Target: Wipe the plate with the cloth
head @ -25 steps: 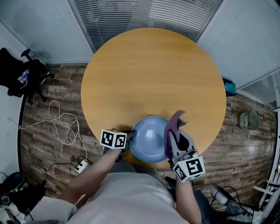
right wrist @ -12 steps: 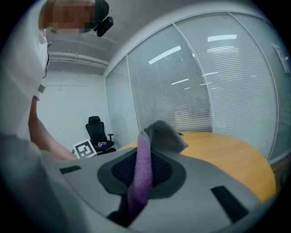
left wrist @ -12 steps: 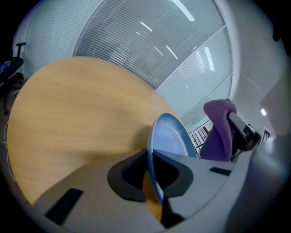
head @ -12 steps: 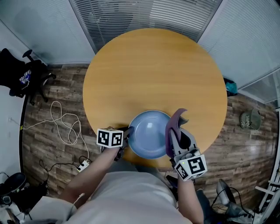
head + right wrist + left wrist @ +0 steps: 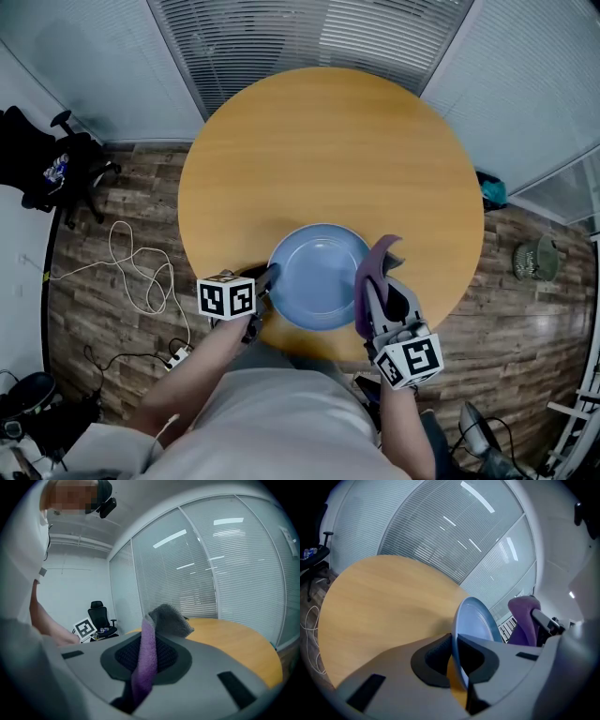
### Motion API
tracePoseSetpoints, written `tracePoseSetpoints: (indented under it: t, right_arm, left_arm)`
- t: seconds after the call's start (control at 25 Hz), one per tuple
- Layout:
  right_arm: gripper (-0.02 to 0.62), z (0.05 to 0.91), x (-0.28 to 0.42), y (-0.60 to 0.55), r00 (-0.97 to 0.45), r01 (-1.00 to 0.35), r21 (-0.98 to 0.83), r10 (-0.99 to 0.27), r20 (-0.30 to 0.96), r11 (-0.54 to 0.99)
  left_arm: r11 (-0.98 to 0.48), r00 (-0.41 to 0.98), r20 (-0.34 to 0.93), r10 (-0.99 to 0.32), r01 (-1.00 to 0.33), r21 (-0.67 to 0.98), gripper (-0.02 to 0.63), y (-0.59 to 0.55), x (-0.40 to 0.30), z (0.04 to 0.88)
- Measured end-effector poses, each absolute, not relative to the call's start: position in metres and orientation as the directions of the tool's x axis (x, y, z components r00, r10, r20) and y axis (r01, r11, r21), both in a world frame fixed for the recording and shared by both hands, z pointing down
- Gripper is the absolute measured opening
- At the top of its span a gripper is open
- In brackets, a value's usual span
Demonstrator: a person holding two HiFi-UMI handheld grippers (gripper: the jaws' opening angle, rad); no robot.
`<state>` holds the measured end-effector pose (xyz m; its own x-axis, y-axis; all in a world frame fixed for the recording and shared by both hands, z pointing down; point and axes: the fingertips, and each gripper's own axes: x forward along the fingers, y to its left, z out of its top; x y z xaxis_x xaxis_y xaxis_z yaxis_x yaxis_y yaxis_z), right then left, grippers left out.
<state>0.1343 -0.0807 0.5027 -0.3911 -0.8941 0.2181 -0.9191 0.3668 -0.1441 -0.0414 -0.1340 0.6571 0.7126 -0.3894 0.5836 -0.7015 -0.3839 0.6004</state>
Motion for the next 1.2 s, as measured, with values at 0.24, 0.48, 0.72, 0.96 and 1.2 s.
tracePoseSetpoints:
  t: [0.24, 0.48, 0.72, 0.96, 1.2]
  right_arm:
    - [0.051, 0.494, 0.140, -0.083, -0.389, -0.919, -0.142, -0.901, 0.190, 0.367]
    - [0.051, 0.487, 0.143, -0.088, -0.384, -0.921, -0.144, -0.908, 0.167, 0.363]
    - [0.051, 0.469, 0.139, -0.097, -0.392, -0.917, -0.131, -0.912, 0.123, 0.377]
    - [0.051, 0.444, 0.137, -0.104, -0.381, -0.922, -0.102, -0.922, 0.069, 0.374]
    - [0.051, 0.411, 0.132, -0.107, -0.382, -0.924, -0.020, -0.924, 0.022, 0.382]
  left_arm:
    - [-0.403, 0.716, 0.544, -0.437, -0.697, 0.593, 0.028, -0.141, -0.038, 0.633]
    - [-0.457, 0.721, 0.499, -0.480, -0.691, 0.559, 0.028, -0.147, -0.033, 0.601]
    - [-0.472, 0.723, 0.462, -0.514, -0.688, 0.552, 0.028, -0.155, -0.031, 0.574]
    - [-0.506, 0.734, 0.395, -0.553, -0.672, 0.541, 0.028, -0.165, -0.018, 0.538]
    - [-0.564, 0.763, 0.303, -0.571, -0.633, 0.530, 0.028, -0.172, -0.002, 0.495]
